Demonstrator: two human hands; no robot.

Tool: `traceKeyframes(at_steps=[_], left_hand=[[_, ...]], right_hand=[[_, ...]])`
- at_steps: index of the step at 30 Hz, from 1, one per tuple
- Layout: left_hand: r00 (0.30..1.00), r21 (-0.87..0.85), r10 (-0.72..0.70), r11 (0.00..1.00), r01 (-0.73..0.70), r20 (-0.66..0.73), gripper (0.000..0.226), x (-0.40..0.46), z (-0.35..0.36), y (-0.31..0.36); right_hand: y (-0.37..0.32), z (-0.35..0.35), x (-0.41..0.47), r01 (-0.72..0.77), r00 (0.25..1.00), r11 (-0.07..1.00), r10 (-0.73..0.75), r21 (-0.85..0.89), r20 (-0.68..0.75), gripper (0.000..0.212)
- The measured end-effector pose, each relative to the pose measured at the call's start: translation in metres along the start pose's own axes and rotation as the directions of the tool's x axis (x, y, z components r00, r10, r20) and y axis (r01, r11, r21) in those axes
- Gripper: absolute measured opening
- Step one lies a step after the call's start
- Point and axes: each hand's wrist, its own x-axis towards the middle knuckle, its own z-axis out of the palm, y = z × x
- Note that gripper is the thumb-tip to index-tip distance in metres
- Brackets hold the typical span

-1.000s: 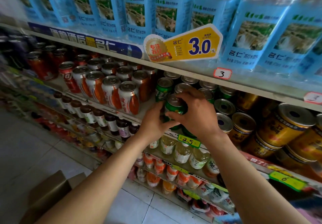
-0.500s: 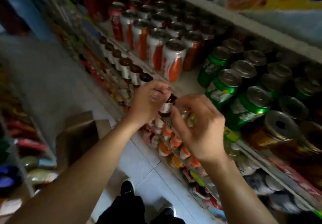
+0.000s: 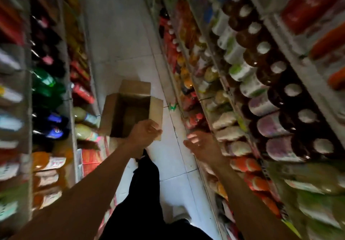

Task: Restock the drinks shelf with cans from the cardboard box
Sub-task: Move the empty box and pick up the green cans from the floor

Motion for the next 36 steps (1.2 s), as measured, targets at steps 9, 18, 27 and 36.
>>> traceKeyframes(at_steps=[9,18,27,36], left_hand=[[0.99,0.037,-0.092,0.995,0.089,0.108,0.013,0.205,-0.034,-0.044],[0.981,0.093,-0.115,0.99,0.102,0.155,0.018,0.402,0.001,-0.122],[0.993,0.068,0.011,0.998,-0.019,0.115,0.012,0.527,0.054,-0.189],[0.976,0.381,0.176,0.9,-0.212,0.126,0.035,0.583,0.078,-0.199]], right_hand=[[0.04,0.105,0.254,-0.378,0.92,0.918,0.386,-0.118,0.063,0.026],[0.152,0.184,0.444,-0.435,0.891,0.9,0.426,-0.023,-0.154,0.032],[0.259,0.235,0.57,-0.462,0.887,0.871,0.451,-0.17,-0.096,0.07],[0.34,0.281,0.66,-0.465,0.883,0.856,0.431,-0.225,-0.185,0.095]])
